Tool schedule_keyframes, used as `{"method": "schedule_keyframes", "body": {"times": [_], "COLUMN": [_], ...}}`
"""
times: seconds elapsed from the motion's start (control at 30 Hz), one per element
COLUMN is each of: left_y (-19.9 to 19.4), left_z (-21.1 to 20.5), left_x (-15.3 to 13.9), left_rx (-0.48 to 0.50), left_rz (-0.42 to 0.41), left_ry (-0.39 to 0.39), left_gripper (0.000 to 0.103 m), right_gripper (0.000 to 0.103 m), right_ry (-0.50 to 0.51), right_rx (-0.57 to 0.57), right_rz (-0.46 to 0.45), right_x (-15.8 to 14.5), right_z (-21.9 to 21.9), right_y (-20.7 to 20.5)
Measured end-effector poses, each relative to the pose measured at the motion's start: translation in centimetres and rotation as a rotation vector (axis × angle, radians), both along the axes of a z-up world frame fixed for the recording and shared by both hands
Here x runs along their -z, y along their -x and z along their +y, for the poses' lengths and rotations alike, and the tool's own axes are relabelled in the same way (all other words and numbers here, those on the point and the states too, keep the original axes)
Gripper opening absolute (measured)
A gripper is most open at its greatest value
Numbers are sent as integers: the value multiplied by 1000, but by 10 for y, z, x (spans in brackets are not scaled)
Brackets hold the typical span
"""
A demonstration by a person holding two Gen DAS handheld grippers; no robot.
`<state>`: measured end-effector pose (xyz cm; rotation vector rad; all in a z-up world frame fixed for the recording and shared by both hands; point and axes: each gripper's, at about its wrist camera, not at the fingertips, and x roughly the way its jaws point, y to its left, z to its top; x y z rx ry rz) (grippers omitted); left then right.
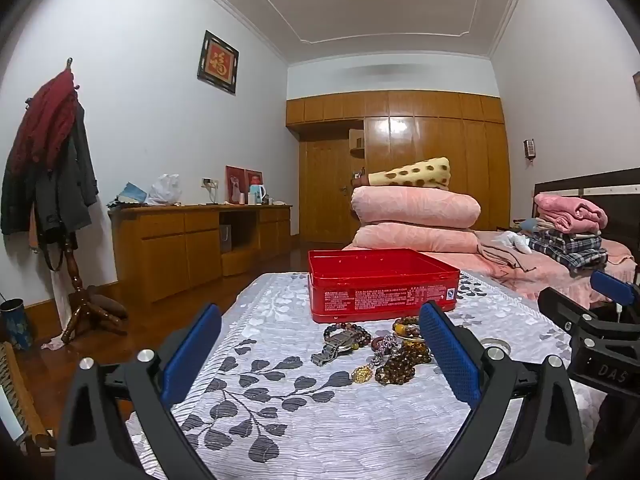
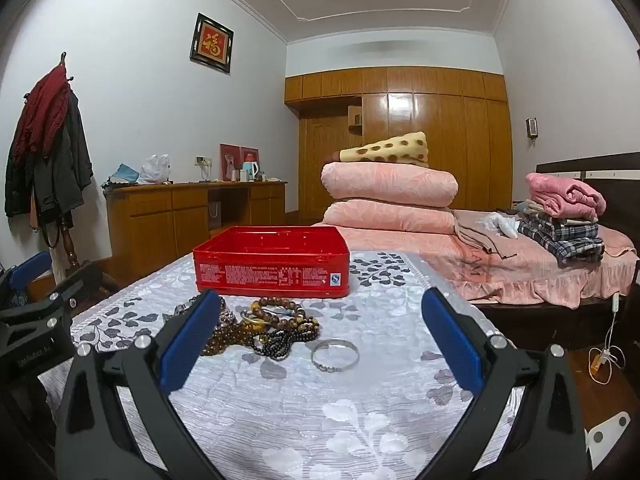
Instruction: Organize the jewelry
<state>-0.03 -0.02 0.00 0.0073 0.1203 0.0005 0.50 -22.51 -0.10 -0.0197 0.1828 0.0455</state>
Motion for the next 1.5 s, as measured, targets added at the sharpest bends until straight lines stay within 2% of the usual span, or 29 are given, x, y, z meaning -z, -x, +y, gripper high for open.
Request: {"method": "schedule_keyframes", "body": {"times": [1.5], "left_y": [1], "left_z": [-1], "left_x": [-5], "left_rx": [-2], "left_rz": [-8], "left_ry": [5], "left_gripper": [97], "right_gripper": [98], "right_ry": [-5], "right_rx": [0], "right_rz": [6], "right_x": [2], "right_z": [-1], "right_y": [-1]}}
